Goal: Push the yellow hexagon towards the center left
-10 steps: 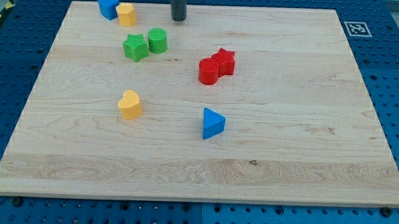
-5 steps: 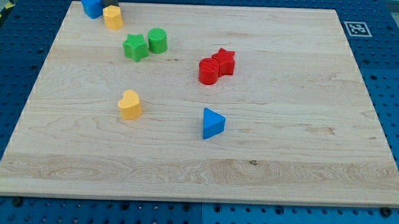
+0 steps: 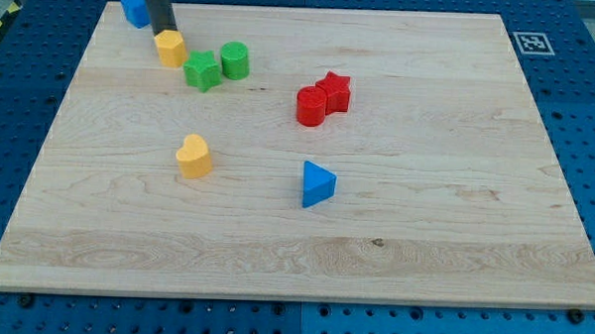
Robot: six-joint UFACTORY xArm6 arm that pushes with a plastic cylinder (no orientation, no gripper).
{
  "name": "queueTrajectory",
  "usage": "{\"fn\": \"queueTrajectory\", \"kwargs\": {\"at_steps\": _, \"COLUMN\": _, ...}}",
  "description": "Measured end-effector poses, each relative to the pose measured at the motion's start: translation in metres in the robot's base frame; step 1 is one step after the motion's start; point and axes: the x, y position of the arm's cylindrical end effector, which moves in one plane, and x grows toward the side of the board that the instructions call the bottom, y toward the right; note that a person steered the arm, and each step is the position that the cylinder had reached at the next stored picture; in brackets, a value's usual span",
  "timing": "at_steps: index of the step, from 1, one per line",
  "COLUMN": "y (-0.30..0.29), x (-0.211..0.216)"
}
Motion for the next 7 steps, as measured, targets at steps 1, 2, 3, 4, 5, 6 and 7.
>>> {"fn": "queueTrajectory", "kwargs": {"at_steps": 1, "y": 0.000, "x": 0.013}}
{"fn": "queueTrajectory", "kwargs": {"at_steps": 2, "y": 0.003, "x": 0.021}}
{"fn": "queueTrajectory", "kwargs": {"at_steps": 3, "y": 0.007, "x": 0.022}}
{"fn": "queueTrajectory", "kwargs": {"at_steps": 4, "y": 0.008, "x": 0.020}}
{"fn": "queueTrajectory", "kwargs": {"at_steps": 5, "y": 0.009, "x": 0.018}}
{"fn": "queueTrajectory", "kwargs": {"at_steps": 6, "y": 0.022, "x": 0.020}}
{"fn": "queueTrajectory", "kwargs": {"at_steps": 7, "y": 0.047, "x": 0.040}}
